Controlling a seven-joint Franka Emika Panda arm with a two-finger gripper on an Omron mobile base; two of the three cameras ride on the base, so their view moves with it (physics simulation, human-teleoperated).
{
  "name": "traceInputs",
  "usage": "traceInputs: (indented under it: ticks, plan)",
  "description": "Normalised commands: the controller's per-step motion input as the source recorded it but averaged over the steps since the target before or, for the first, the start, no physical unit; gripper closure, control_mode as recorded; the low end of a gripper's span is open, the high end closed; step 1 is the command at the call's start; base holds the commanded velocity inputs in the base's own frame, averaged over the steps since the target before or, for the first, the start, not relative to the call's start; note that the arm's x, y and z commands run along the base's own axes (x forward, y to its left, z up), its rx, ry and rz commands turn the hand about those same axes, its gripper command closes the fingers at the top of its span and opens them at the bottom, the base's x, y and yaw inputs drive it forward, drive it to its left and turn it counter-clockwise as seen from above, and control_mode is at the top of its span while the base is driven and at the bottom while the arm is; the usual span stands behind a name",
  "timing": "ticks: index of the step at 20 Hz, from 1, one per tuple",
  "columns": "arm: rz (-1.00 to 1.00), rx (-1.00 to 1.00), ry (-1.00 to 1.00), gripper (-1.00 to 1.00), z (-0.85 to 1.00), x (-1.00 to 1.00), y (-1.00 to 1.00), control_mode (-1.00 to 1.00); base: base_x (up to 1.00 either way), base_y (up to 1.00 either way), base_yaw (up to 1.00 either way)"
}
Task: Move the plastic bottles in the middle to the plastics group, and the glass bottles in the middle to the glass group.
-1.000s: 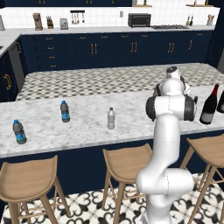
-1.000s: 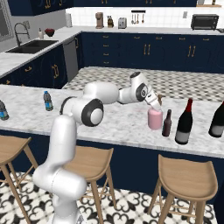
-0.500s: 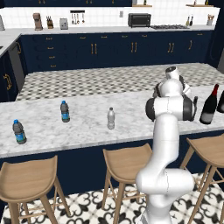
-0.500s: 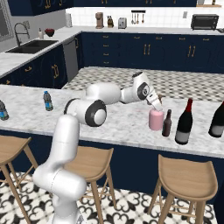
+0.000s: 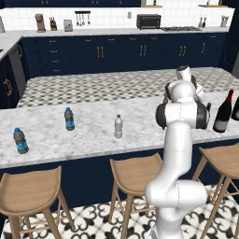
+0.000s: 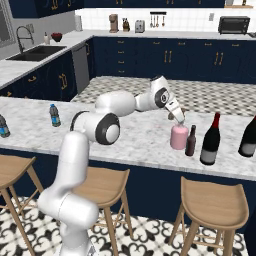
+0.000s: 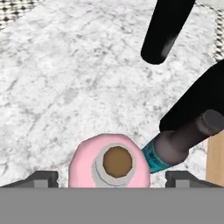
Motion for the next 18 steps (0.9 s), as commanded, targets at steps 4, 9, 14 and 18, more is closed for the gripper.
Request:
traceInputs:
  ticks: [4,9,14,18]
  plan:
    - [0.2,0.0,0.0,-1.0,0.02,-0.48,0.7,-1.0,0.0,0.0,0.0]
    - [0.35,0.0,0.04,-1.0,0.0,-0.46,0.9,-1.0,0.0,0.0,0.0]
    - [0.45,0.0,0.05,-1.0,0.0,-0.35,0.96,-1.0,0.0,0.0,0.0]
    - [0.61,0.0,0.01,-1.0,0.0,-0.27,0.88,-1.0,0.0,0.0,0.0]
